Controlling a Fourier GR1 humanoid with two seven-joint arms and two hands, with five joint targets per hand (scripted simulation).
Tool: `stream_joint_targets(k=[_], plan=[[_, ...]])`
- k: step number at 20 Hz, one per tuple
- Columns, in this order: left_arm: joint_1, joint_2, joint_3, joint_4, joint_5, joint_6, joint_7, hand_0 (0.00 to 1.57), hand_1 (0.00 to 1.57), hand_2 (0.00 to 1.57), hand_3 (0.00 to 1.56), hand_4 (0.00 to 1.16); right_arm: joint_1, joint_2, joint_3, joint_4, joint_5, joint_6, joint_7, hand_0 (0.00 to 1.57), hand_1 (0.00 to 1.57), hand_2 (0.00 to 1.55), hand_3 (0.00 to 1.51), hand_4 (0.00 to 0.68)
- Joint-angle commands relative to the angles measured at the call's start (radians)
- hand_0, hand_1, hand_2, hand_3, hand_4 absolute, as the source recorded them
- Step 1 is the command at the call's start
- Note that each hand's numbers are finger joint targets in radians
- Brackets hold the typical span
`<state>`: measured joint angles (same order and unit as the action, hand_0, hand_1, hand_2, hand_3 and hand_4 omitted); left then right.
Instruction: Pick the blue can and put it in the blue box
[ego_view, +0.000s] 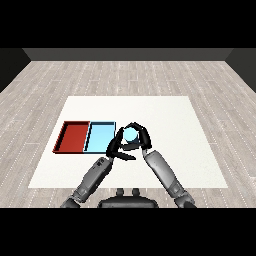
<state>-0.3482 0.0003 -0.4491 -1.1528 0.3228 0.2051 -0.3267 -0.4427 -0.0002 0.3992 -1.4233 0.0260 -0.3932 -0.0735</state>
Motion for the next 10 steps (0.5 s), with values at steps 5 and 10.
stream_joint_targets(k=[5,10], plan=[[-0.037,0.0,-0.015,0.071,0.034,-0.025,-0.057,0.0,0.0,0.0,0.0,0.0,-0.053,0.0,0.061,0.003,-0.118,-0.084,0.009,1.46,1.46,1.45,1.39,0.597],[-0.108,0.0,-0.168,0.119,0.15,0.133,-0.098,0.0,0.0,0.0,0.0,0.19,-0.039,0.0,0.032,-0.018,-0.139,-0.043,0.01,1.46,1.46,1.45,1.38,0.597]])
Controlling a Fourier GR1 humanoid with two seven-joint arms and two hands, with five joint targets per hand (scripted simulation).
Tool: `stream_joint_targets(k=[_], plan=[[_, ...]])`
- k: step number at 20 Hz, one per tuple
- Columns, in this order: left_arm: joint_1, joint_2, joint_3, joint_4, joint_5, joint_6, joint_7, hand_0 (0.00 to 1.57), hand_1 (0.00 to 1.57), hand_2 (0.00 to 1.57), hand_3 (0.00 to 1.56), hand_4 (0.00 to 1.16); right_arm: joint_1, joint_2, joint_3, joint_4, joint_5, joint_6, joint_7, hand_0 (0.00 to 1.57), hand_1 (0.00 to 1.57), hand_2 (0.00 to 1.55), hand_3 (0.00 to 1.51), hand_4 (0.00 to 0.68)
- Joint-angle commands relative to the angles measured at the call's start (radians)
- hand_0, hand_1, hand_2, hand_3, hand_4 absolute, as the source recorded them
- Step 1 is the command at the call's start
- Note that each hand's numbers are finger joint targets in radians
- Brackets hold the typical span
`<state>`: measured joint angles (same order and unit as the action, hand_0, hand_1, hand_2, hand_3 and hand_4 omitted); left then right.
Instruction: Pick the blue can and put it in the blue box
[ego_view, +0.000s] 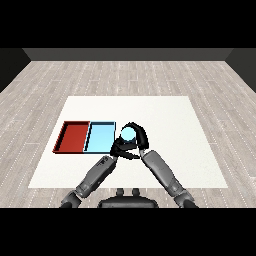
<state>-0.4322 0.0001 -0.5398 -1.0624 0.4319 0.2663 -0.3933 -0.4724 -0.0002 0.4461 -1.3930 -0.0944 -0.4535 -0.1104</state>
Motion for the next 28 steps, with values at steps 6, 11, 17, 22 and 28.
stream_joint_targets(k=[6,11,17,22,28], plan=[[0.008,0.0,-0.075,-0.045,0.018,0.164,0.062,0.0,0.0,0.0,0.0,0.57,0.023,0.0,0.096,-0.006,-0.133,-0.07,-0.071,1.47,1.47,1.46,1.39,0.606],[-0.127,0.0,-0.116,0.087,0.325,0.16,-0.077,1.57,1.57,1.53,1.32,0.67,-0.049,0.0,0.009,0.012,-0.179,-0.027,-0.071,1.46,1.46,1.44,1.39,0.621],[-0.131,0.001,-0.041,0.201,0.288,0.046,-0.179,1.57,1.57,1.57,1.5,0.95,0.013,0.0,0.077,-0.042,-0.171,-0.066,-0.069,1.44,1.44,1.44,1.39,0.618],[-0.103,0.011,-0.015,0.154,0.251,0.054,-0.207,1.57,1.57,1.57,1.53,1.1,0.015,0.0,-0.013,0.044,-0.219,0.053,-0.147,1.29,1.29,1.35,1.29,0.473],[-0.099,0.0,-0.08,0.14,0.272,0.133,-0.263,1.57,1.57,1.57,1.54,1.12,0.038,-0.007,0.04,-0.033,-0.098,0.053,-0.018,0.0,0.0,0.0,0.0,0.0]])
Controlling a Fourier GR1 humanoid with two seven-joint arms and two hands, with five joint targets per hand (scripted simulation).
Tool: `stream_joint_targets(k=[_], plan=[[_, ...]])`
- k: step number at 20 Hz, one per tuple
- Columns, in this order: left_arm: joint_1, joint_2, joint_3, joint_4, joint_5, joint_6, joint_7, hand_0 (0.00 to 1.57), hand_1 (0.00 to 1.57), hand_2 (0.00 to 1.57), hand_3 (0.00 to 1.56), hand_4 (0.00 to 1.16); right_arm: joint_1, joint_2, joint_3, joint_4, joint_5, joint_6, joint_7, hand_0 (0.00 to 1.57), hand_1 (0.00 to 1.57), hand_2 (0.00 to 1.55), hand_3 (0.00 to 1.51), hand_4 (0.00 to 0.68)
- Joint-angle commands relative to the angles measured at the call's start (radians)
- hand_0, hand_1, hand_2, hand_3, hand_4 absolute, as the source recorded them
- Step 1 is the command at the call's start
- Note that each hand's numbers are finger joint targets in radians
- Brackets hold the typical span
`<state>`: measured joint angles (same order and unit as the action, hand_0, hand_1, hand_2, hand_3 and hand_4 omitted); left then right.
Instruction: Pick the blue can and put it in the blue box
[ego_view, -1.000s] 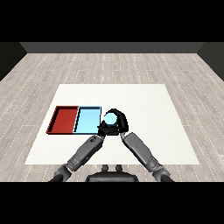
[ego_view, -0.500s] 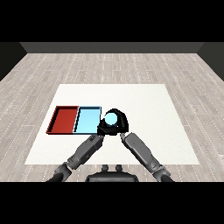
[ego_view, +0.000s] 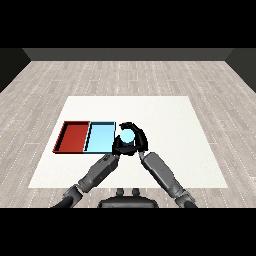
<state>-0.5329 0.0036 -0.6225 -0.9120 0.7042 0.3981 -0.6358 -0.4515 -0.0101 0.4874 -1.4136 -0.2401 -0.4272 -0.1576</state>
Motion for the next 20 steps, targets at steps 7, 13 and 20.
stream_joint_targets(k=[7,13,20], plan=[[0.073,0.015,0.027,-0.101,-0.092,0.033,0.036,1.57,1.57,1.57,1.52,1.14,-0.01,0.01,-0.092,0.017,0.056,0.066,0.025,0.0,0.0,0.0,0.0,0.0],[-0.027,0.008,0.098,0.027,-0.049,-0.004,0.027,1.57,1.57,1.57,1.53,1.15,0.134,-0.061,-0.136,-0.165,-0.002,0.113,-0.009,0.0,0.0,0.0,0.0,0.0],[0.021,0.091,0.095,-0.046,-0.133,0.101,0.034,1.57,1.57,1.57,1.53,1.15,0.282,-0.068,-0.274,-0.298,-0.122,0.128,-0.086,0.0,0.0,0.0,0.0,0.0]])
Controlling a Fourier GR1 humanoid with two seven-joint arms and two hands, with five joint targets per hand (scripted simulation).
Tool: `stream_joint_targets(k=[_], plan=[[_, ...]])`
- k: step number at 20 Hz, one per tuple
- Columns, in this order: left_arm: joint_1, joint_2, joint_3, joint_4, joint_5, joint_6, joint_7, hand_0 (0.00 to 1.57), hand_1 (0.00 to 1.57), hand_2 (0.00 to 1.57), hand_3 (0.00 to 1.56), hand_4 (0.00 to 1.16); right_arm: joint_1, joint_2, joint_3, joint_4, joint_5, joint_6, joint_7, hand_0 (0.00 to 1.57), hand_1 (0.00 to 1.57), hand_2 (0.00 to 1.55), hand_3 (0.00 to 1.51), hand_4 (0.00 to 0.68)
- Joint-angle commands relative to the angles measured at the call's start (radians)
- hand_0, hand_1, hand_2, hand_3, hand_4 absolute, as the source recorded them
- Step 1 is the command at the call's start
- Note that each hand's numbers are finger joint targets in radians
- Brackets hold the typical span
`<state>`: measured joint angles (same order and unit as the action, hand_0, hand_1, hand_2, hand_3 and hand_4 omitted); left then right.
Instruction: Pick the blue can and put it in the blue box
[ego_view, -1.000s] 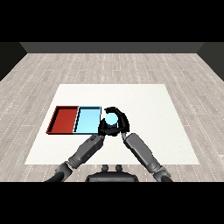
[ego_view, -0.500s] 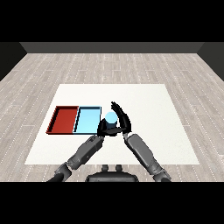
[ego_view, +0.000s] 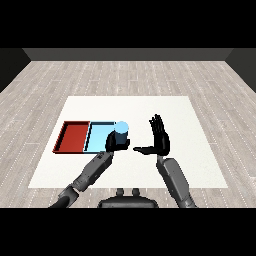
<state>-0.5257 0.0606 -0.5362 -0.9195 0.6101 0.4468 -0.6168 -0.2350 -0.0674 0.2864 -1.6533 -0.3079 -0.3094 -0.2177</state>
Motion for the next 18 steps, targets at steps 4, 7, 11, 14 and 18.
stream_joint_targets(k=[4,7,11,14,18], plan=[[-0.089,0.164,0.098,0.024,-0.036,0.008,0.098,1.57,1.57,1.57,1.52,1.14,0.103,-0.069,-0.177,-0.03,-0.139,0.103,-0.054,0.0,0.0,0.0,0.0,0.0],[-0.09,0.201,0.121,0.093,-0.058,0.001,0.14,1.57,1.57,1.57,1.52,1.15,0.146,0.006,-0.11,-0.051,-0.098,0.064,-0.09,0.0,0.0,0.0,0.0,0.0],[-0.108,0.267,0.082,0.125,-0.136,0.085,0.257,1.57,1.57,1.57,1.51,1.14,0.126,-0.044,-0.19,0.013,-0.153,0.124,-0.075,0.0,0.0,0.0,0.0,0.0],[-0.183,0.253,0.057,0.285,-0.186,0.108,0.34,1.57,1.57,1.57,1.48,1.04,0.136,-0.036,-0.186,0.003,-0.158,0.125,-0.068,0.0,0.0,0.0,0.0,0.0],[-0.259,0.227,0.02,0.445,-0.237,0.113,0.48,1.57,1.57,1.52,1.4,1.0,0.132,-0.011,-0.192,0.077,-0.15,0.151,-0.138,0.0,0.0,0.0,0.0,0.0]])
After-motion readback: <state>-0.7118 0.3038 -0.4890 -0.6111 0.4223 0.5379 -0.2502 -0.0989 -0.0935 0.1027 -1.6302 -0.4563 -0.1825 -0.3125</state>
